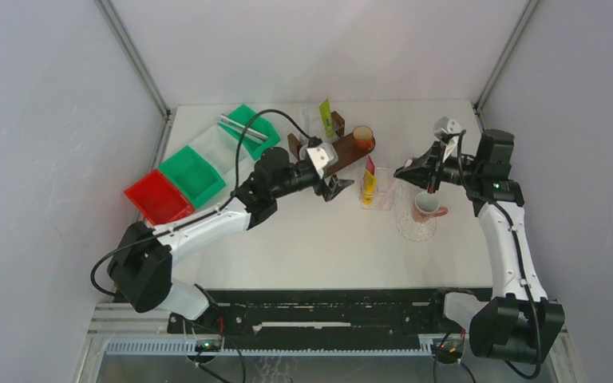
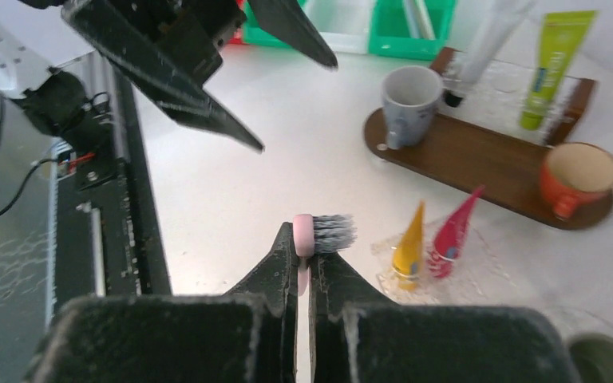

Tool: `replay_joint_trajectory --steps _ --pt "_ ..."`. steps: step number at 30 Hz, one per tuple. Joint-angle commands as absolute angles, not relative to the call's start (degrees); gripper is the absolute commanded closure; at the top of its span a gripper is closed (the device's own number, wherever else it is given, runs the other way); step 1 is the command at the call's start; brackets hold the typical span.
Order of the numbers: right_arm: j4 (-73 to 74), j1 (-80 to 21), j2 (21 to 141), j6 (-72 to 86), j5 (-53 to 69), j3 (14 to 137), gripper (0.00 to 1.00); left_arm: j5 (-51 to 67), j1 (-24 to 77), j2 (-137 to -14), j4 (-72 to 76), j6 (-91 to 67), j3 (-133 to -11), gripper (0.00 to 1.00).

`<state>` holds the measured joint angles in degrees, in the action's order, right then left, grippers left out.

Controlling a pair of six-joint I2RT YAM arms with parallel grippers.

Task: Prepare toiletry sets of a toothbrush and toothpaste on the tray
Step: Place the toothbrush in the cup.

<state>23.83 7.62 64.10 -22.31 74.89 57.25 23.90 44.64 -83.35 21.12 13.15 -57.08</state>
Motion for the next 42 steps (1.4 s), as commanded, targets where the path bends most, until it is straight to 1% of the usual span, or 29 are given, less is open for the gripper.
replay_joint_trajectory --steps 1,6,9,11,14,19,25,35,42 --pt "22.85 11.02 61.52 -19.26 68.93 60.55 1.00 15.83 41.69 -81.26 29.93 5.21 -55.64 0.19" --pt "11.72 13.62 61.36 -8.17 50.53 56.79 1.00 6.10 41.09 -78.77 32.95 4.53 -52.10 0.17" --pt "4.18 13.75 61.40 -4.02 42.34 53.21 1.00 1.15 40.77 -77.45 36.51 3.42 -49.42 0.06" --pt "-0.10 13.23 61.86 -0.37 36.11 51.50 1.00 0.59 40.27 -77.10 37.92 2.22 -48.57 0.02" --pt "-5.32 10.87 63.43 4.03 22.88 50.26 1.00 1.38 39.44 -77.38 37.97 0.78 -48.62 0.02" --pt "-10.77 6.22 67.51 4.29 12.21 50.19 0.99 2.21 38.96 -77.19 37.79 0.10 -48.52 0.02" --pt "-14.54 5.67 73.64 3.96 8.55 51.06 0.99 3.04 38.85 -76.91 37.84 0.09 -48.29 0.02" --pt "-13.45 8.01 80.05 5.05 13.15 53.07 0.98 3.85 38.69 -76.59 37.88 0.15 -48.10 0.02" --pt "-13.18 9.01 84.34 6.68 15.94 55.00 0.96 4.03 38.67 -76.64 37.85 0.22 -48.14 0.02"
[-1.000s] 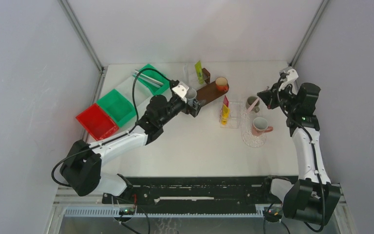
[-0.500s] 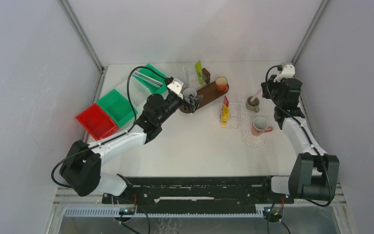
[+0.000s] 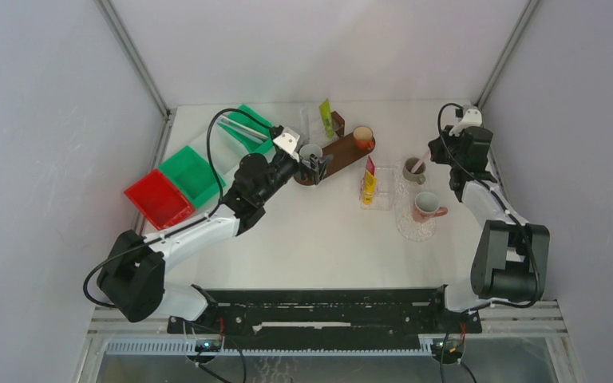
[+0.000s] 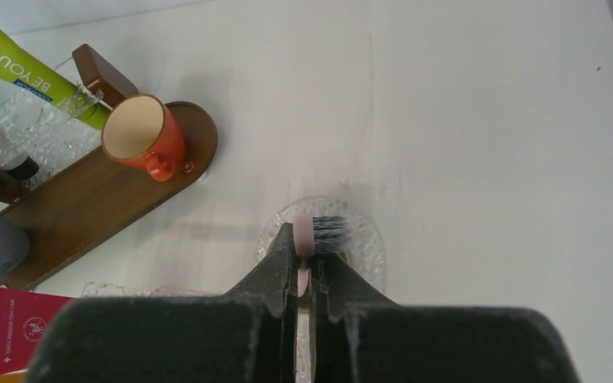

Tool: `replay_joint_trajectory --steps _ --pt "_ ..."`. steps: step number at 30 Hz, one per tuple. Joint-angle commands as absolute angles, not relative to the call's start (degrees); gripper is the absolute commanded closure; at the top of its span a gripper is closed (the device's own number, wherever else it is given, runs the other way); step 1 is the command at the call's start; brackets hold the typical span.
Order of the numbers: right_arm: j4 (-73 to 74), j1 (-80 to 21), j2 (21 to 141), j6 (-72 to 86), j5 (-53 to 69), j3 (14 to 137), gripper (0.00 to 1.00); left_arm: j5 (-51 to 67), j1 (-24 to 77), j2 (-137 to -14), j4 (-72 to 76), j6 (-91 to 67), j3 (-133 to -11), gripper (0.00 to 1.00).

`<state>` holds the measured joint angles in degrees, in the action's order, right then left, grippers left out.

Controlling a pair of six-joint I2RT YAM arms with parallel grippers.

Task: Prepare toiletry sets of a toothbrush and toothpaste on the tray
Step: Place the toothbrush in the cup.

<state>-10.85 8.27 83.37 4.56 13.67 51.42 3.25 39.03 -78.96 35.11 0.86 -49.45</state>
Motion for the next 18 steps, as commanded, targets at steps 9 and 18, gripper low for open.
replay_joint_trajectory --steps 9,18 --pt "-11.93 11.29 89.40 8.96 19.71 57.73 0.86 4.22 38.67 -76.60 37.84 0.18 -48.16 0.02" --pt "-9.81 13.19 92.96 9.76 22.35 59.94 0.77 4.39 38.67 -76.73 37.88 0.18 -48.16 0.02"
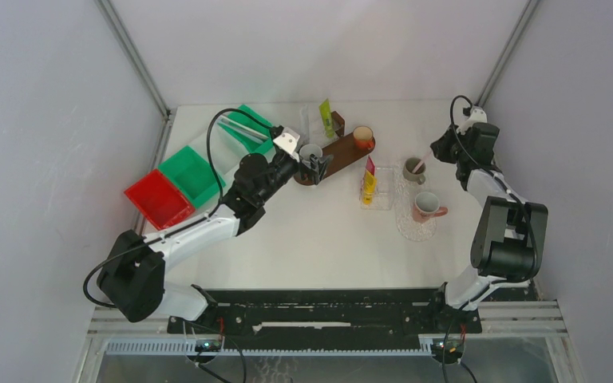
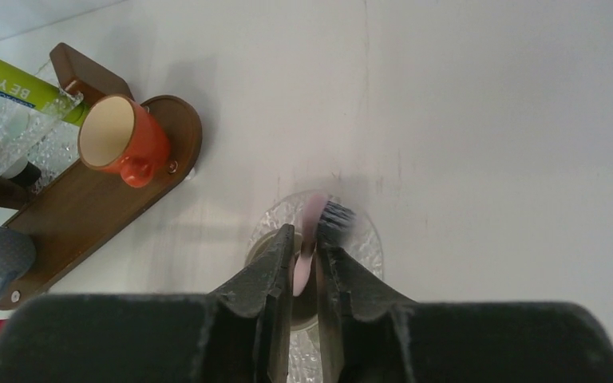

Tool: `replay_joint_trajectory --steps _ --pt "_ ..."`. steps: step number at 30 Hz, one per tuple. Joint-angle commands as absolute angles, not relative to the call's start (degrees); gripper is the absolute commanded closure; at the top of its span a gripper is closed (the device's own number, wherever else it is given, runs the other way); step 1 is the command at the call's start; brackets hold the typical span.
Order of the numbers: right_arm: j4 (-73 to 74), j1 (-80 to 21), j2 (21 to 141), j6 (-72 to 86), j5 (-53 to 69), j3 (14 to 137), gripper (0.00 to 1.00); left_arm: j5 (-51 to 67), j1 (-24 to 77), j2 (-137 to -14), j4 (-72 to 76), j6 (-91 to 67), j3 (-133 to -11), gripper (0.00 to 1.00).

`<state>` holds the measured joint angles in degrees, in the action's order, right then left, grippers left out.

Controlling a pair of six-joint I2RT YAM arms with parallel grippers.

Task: Prepare toiletry sets of a toothbrush and toothpaste on the tray
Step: Place the toothbrush in the cup.

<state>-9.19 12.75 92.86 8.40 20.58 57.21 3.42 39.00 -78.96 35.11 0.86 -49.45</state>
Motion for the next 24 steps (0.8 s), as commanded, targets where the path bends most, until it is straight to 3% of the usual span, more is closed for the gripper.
replay_joint_trajectory --steps 1,10,24 --pt "-9.77 13.34 93.11 9.76 22.58 59.94 0.75 4.40 38.67 -76.71 37.88 0.22 -48.16 0.02" --pt "-8.51 14.16 93.54 10.27 24.13 60.53 0.58 4.31 38.67 -76.56 37.88 0.26 -48.03 0.02" --pt "-7.44 15.67 93.52 10.43 27.19 60.56 0.56 4.31 38.67 -76.35 37.88 0.35 -47.89 0.02"
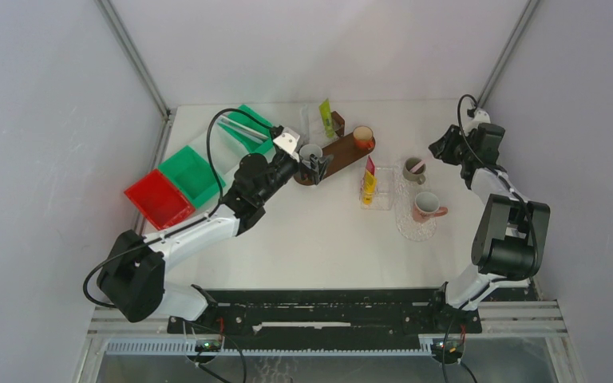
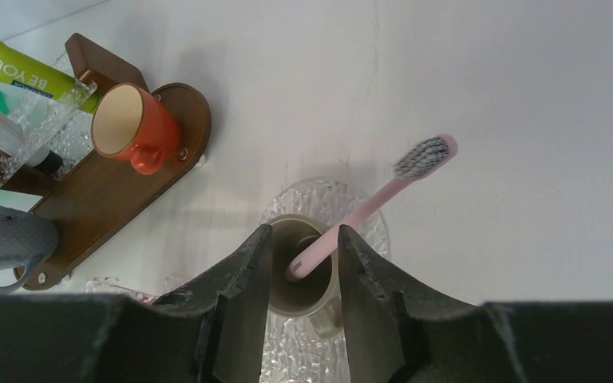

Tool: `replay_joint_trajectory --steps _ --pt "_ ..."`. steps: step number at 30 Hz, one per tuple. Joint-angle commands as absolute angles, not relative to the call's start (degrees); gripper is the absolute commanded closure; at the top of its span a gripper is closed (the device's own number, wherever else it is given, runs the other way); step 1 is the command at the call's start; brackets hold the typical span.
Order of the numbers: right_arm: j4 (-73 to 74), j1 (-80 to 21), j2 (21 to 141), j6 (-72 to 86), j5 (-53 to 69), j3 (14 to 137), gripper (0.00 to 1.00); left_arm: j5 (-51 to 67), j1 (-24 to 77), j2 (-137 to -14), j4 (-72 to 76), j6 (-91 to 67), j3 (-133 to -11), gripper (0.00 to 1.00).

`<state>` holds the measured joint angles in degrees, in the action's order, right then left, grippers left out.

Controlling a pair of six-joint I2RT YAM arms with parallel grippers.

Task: Prepare toiletry sets of a toothbrush and toothpaste on the tray
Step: Place the toothbrush in the cup.

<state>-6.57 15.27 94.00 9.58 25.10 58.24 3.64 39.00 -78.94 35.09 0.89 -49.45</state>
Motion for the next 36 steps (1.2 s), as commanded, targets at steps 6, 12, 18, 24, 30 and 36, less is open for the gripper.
replay_joint_trajectory --steps 6,12,18,24,30,36 --pt "-3.52 16.21 90.21 6.37 34.06 60.56 0.56 4.23 36.96 -75.81 39.68 -1.48 -46.88 0.01" --pt "4.91 16.59 83.71 -2.71 45.88 61.24 0.54 4.01 32.04 -75.34 42.43 -8.69 -45.06 0.00" --pt "17.74 16.03 78.02 -7.72 54.37 67.42 0.53 -5.07 28.57 -75.02 45.91 -13.93 -42.89 0.00" --pt "30.51 11.88 72.14 -12.81 58.33 75.39 0.49 2.56 20.36 -77.26 42.45 -23.31 -46.56 0.00" --pt "22.21 9.38 67.08 -9.90 61.69 67.20 0.45 -2.88 15.09 -84.44 25.36 -30.67 -59.66 0.01" --pt "21.62 9.59 66.23 -10.94 61.74 64.34 0.44 -23.30 14.84 -96.17 1.74 -36.79 -78.80 0.19"
